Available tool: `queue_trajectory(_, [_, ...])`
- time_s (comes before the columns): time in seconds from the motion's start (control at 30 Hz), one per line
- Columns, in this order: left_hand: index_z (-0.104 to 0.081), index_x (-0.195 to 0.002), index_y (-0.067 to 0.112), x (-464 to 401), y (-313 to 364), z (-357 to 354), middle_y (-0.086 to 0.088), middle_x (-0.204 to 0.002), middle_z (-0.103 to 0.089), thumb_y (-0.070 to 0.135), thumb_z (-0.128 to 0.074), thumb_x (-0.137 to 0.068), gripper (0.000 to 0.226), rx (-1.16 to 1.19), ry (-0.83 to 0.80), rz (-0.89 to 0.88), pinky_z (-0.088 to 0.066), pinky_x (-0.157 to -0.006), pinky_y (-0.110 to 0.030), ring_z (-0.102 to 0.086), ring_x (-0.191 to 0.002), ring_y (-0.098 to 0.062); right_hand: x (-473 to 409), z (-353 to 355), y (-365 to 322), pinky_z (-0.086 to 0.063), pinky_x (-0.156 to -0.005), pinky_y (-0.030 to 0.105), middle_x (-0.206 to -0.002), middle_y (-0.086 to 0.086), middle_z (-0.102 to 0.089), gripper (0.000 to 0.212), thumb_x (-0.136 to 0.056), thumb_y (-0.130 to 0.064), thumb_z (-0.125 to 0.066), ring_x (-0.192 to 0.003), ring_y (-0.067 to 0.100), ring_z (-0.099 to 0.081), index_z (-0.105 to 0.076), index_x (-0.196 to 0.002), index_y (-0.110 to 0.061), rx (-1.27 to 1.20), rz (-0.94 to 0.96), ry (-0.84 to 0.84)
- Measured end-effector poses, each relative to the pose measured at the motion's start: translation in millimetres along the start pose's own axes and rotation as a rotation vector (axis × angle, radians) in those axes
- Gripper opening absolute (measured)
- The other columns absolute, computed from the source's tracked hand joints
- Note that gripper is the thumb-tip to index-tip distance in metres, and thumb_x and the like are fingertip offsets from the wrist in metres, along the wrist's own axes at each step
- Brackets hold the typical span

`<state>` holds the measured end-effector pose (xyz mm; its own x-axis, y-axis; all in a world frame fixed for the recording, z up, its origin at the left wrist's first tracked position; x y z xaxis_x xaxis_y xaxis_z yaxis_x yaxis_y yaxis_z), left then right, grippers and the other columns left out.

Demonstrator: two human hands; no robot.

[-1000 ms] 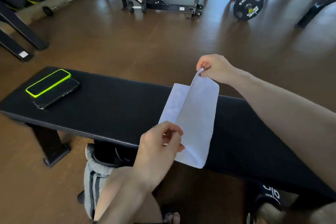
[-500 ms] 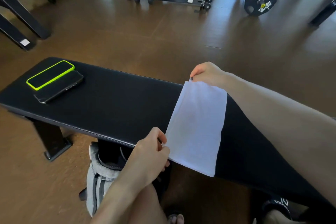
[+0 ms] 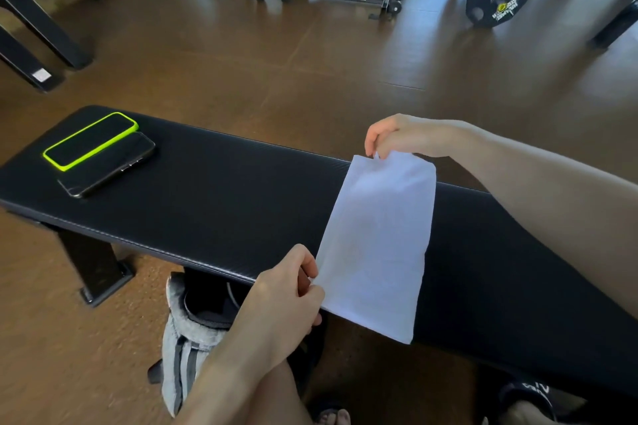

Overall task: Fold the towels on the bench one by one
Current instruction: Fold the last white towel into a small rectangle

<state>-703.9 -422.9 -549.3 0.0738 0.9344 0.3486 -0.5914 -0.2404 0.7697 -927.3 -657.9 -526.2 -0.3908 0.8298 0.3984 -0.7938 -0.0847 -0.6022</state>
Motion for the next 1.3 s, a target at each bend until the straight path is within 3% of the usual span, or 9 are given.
queue_trajectory(0.1, [-0.051, -0.090, 0.024, 0.6, 0.5, 0.9, -0.007, -0.079, -0.065, 0.008, -0.051, -0.091, 0.016, 0.012, 0.005, -0.006, -0.061, -0.062, -0.039, -0.070, -0.063, -0.011, 2.6, 5.5, -4.3, -0.043, -0.064, 0.027, -0.087, 0.002, -0.060, 0.019, -0.087, -0.002, -0.058, -0.075, 0.018, -0.050, -0.070, -0.091, -0.015, 0.061, -0.013, -0.034])
queue_trajectory(0.3, [-0.052, -0.089, 0.023, 1.6, -1.0, 2.1, -0.006, -0.078, -0.065, 0.008, -0.052, -0.091, 0.015, 0.011, 0.007, 0.004, -0.062, -0.063, -0.040, -0.071, -0.065, -0.013, 7.4, 11.9, -11.1, -0.052, -0.074, 0.026, -0.096, 0.005, -0.067, 0.014, -0.090, 0.002, -0.059, -0.083, 0.018, -0.064, -0.069, -0.094, -0.007, 0.104, 0.003, -0.103])
queue_trajectory(0.63, [-0.052, -0.091, 0.023, 4.4, -0.7, 2.8, -0.008, -0.080, -0.064, 0.009, -0.050, -0.089, 0.014, -0.028, -0.008, -0.008, -0.061, -0.064, -0.041, -0.071, -0.064, -0.011, 17.8, 33.9, -23.0, -0.052, -0.081, 0.029, -0.094, -0.011, -0.071, 0.018, -0.090, -0.014, -0.063, -0.087, 0.013, -0.070, -0.073, -0.093, -0.029, 0.374, 0.021, -0.080])
queue_trajectory(0.73, [-0.053, -0.089, 0.022, 5.4, -0.8, 3.3, -0.007, -0.079, -0.064, 0.008, -0.050, -0.090, 0.013, -0.024, -0.011, -0.006, -0.061, -0.065, -0.043, -0.071, -0.064, -0.012, 18.2, 40.7, -22.1, -0.054, -0.087, 0.029, -0.100, -0.008, -0.072, 0.014, -0.092, -0.016, -0.064, -0.089, 0.014, -0.072, -0.074, -0.097, -0.025, 0.294, 0.007, -0.048])
queue_trajectory(0.87, [-0.054, -0.089, 0.019, 6.6, -0.5, 3.2, -0.006, -0.080, -0.067, 0.008, -0.051, -0.091, 0.012, 0.002, -0.018, 0.005, -0.061, -0.065, -0.042, -0.072, -0.066, -0.012, 8.0, 40.5, -15.8, -0.053, -0.077, 0.019, -0.107, 0.000, -0.072, 0.015, -0.095, -0.012, -0.064, -0.093, 0.014, -0.070, -0.073, -0.107, -0.012, 0.048, -0.008, -0.020])
queue_trajectory(1.0, [-0.055, -0.091, 0.019, 5.2, -2.2, -1.1, -0.003, -0.082, -0.070, 0.011, -0.051, -0.093, 0.009, -0.027, -0.061, 0.029, -0.062, -0.069, -0.042, -0.073, -0.069, -0.009, -11.0, 21.5, -6.4, -0.056, -0.083, 0.031, -0.098, 0.010, -0.073, 0.017, -0.091, -0.002, -0.060, -0.089, 0.023, -0.071, -0.074, -0.102, -0.002, -0.281, -0.032, -0.003])
queue_trajectory(1.1, [-0.055, -0.091, 0.020, 3.2, -4.9, -1.9, 0.000, -0.082, -0.071, 0.012, -0.051, -0.093, 0.009, -0.031, -0.069, 0.051, -0.061, -0.073, -0.045, -0.073, -0.069, -0.007, -22.6, 3.7, 0.4, -0.051, -0.073, 0.034, -0.093, 0.008, -0.070, 0.021, -0.085, -0.005, -0.059, -0.080, 0.023, -0.062, -0.077, -0.093, -0.010, -0.217, -0.045, 0.072])
queue_trajectory(1.2, [-0.056, -0.092, 0.021, 0.4, -8.5, -0.2, 0.000, -0.081, -0.072, 0.011, -0.052, -0.093, 0.011, -0.006, -0.055, 0.074, -0.061, -0.073, -0.046, -0.073, -0.069, -0.008, -29.0, -6.5, 5.1, -0.047, -0.061, 0.022, -0.095, 0.003, -0.067, 0.024, -0.086, -0.005, -0.058, -0.075, 0.020, -0.059, -0.078, -0.094, -0.017, -0.157, -0.050, 0.176])
queue_trajectory(1.3, [-0.057, -0.091, 0.021, -2.7, -12.6, 3.5, 0.000, -0.079, -0.072, 0.010, -0.053, -0.092, 0.011, 0.030, -0.039, 0.100, -0.062, -0.074, -0.045, -0.074, -0.068, -0.010, -34.5, -12.0, 7.5, -0.046, -0.062, 0.019, -0.091, 0.000, -0.070, 0.024, -0.086, 0.001, -0.059, -0.088, 0.020, -0.065, -0.075, -0.090, -0.016, -0.154, -0.015, 0.276])
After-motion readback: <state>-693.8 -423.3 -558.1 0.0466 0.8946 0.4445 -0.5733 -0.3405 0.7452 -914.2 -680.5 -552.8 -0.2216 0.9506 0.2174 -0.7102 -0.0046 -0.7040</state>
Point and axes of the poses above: each hand's wrist, its own x-axis away from the middle knuckle, its own z-axis out of the back of the hand, y = z × x, the point moved 5 cm from there along -x, towards the middle knuckle
